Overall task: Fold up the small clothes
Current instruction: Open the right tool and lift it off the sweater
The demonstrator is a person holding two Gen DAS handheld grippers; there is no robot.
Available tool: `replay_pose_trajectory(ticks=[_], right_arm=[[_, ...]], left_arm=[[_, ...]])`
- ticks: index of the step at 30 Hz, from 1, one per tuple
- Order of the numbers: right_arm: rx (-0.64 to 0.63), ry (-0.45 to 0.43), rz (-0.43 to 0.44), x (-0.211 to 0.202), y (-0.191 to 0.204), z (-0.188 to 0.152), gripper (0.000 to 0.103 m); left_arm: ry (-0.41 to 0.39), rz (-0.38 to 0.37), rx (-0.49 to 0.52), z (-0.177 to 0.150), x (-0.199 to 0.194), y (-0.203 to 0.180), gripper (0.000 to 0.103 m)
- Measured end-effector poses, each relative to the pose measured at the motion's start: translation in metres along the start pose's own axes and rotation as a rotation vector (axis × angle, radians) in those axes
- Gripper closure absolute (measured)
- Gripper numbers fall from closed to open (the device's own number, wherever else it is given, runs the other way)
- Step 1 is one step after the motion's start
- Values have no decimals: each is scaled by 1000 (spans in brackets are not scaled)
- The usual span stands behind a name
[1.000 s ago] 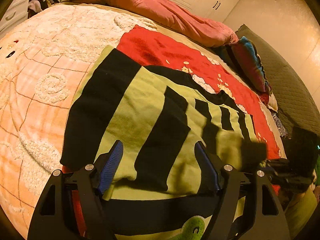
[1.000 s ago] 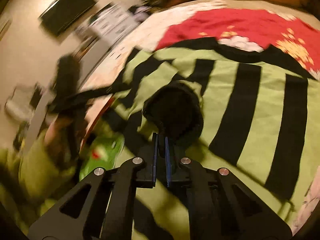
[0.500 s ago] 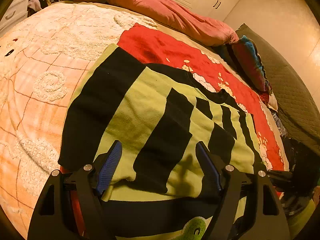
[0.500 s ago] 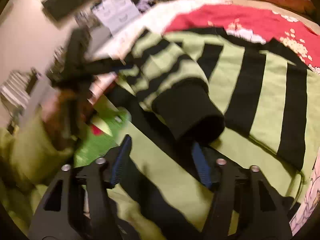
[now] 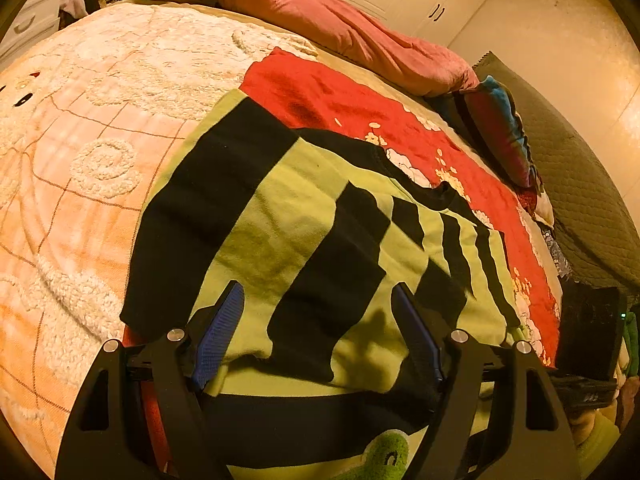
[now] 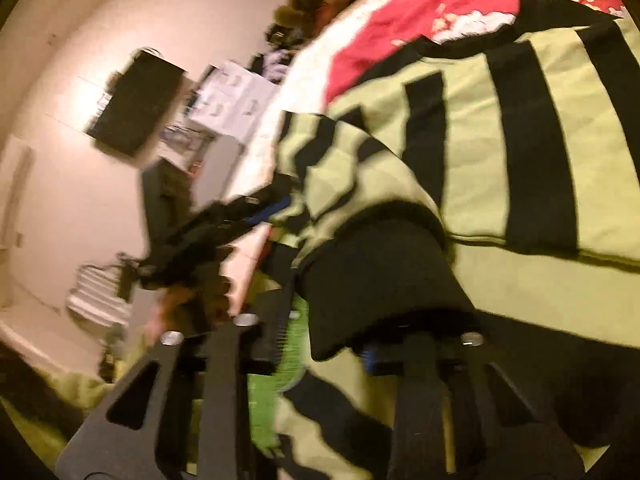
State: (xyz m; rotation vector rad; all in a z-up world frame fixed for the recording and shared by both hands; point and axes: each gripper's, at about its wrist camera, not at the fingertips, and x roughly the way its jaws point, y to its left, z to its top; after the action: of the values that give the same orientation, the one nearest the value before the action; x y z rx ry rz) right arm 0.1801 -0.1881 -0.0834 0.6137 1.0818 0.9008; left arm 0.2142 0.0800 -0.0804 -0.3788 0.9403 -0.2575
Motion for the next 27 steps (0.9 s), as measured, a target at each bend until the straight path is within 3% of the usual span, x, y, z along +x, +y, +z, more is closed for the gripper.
replay_pose_trajectory(ticks=[5,10,14,15,21,24,27], right_arm=[[-93,-80,43,-34,41,15,95],[-262,-110,-17,-65,90,51,95],[-447,-92,-117,-97,110,73,99],[-470,-79,-152,-103,107,77,99],[-507,67,-420,-110,41,91,99],[-387,106,-459,-107,-6,83,99],[-342,73,-362,-107,-14,63,95]], left_arm=[[-9,4,-4,1,-11,-4,28],[-52,-6,5,6,-32,-14,28],[-75,-23,13,8,-44,-24,25],[-77,-21,17,7,-45,-27,18],[-44,-16,42,4,-36,-40,18],[-34,-4,52,4,-32,-41,18],[-30,4,52,3,-30,-41,18]])
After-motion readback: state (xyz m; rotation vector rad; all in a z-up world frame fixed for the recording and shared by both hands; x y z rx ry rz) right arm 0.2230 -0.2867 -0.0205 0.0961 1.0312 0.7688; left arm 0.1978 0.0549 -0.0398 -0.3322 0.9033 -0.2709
